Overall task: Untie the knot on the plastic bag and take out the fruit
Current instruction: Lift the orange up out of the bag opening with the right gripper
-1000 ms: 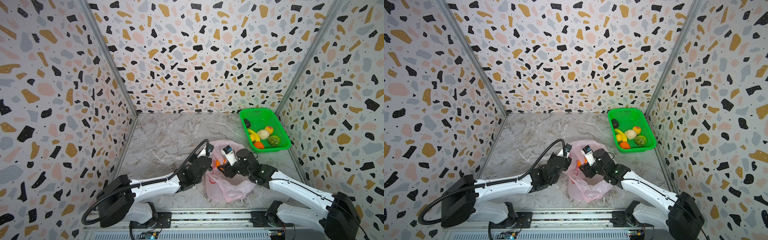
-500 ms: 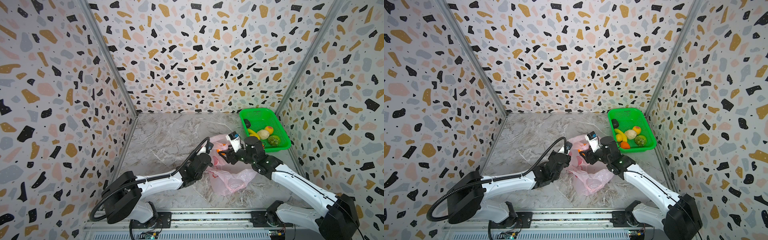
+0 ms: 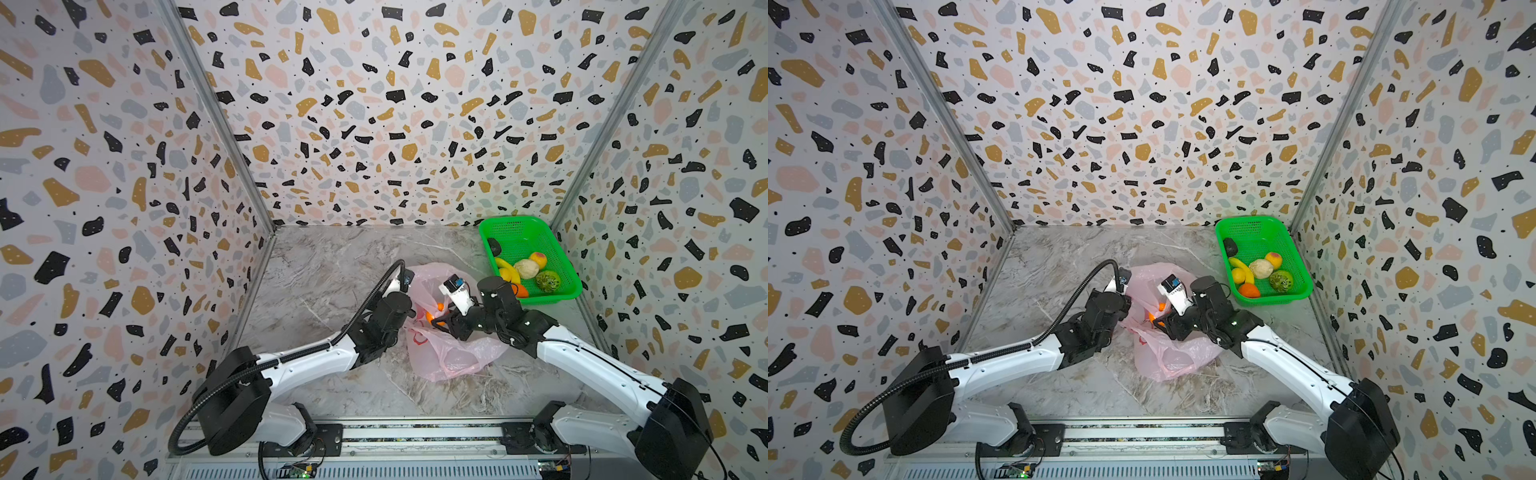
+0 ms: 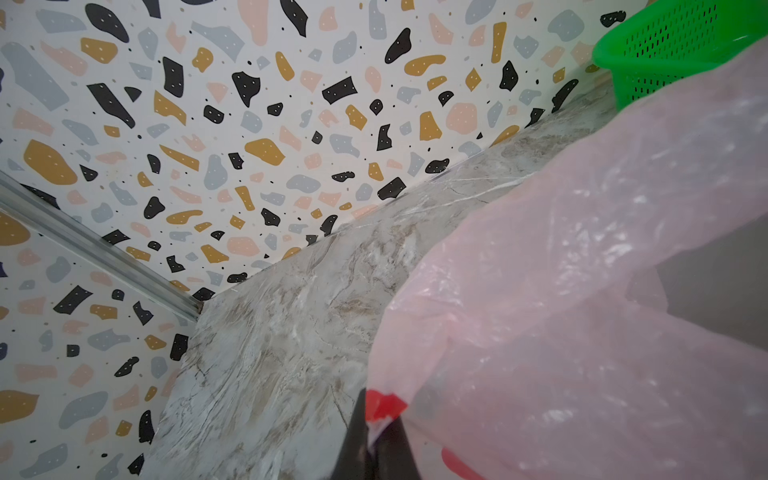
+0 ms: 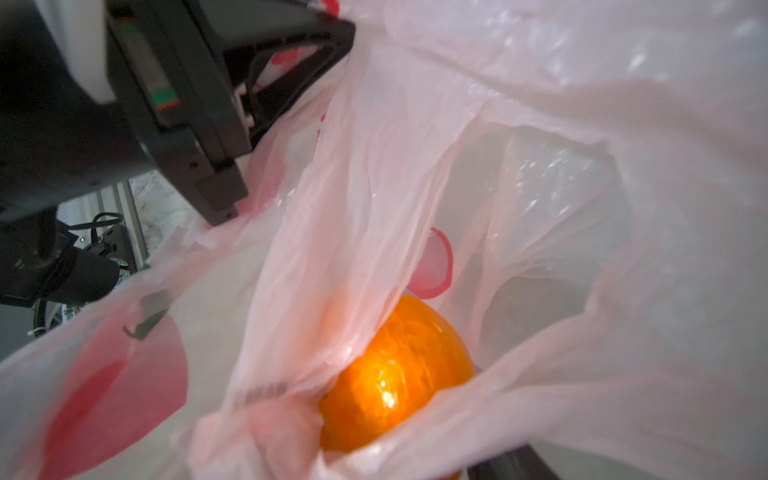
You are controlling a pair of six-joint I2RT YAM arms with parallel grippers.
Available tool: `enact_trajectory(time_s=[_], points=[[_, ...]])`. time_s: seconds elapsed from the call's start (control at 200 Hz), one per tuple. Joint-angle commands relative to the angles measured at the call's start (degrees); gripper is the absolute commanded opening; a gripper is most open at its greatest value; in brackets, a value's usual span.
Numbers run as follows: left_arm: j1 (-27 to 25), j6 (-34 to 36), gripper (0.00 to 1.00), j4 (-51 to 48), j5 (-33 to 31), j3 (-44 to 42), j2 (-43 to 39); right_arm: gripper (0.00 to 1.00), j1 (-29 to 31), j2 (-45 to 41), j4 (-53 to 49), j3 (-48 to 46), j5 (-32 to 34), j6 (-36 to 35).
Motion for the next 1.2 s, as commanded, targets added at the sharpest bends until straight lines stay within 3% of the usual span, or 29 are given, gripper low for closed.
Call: enact_trajectory(time_s=[0.0, 0.06, 0.33, 0.566, 0.721, 0.906, 1.196], points=[[0.7, 2.0, 0.00, 0.8, -2.4, 1.7, -0.7, 0.61, 2.0, 1.5, -4.6, 4.3, 0.6, -3.1], [0.7, 2.1, 0.00, 1.1, -1.8, 1.5, -1.1, 0.62, 2.6, 1.2, -3.7, 3.8, 0.2, -3.0], [0.7, 1.4, 0.00, 3.2, -1.2, -0.4, -4.7, 0.62, 3.4, 10.3, -10.1, 6.4, 11.1, 1.0], [0.7, 0.9, 0.00, 5.2, 0.2, -2.9, -8.8, 0.61, 2.4, 15.9, -11.0, 8.5, 11.4, 5.2], [0.7, 1.6, 0.00, 3.0, -2.9, -2.6, -7.1, 0.61, 3.0, 8.3, -4.4, 4.7, 10.2, 4.4], [1.0, 1.8, 0.00, 1.7, -6.5, -2.6, -4.0, 0.62, 3.5, 5.8, -8.7, 3.7, 7.4, 1.8], [2.7, 2.1, 0.00, -0.4, -8.8, -2.5, -1.9, 0.61, 3.1, -5.9, -8.4, 1.2, 4.8, 5.4]])
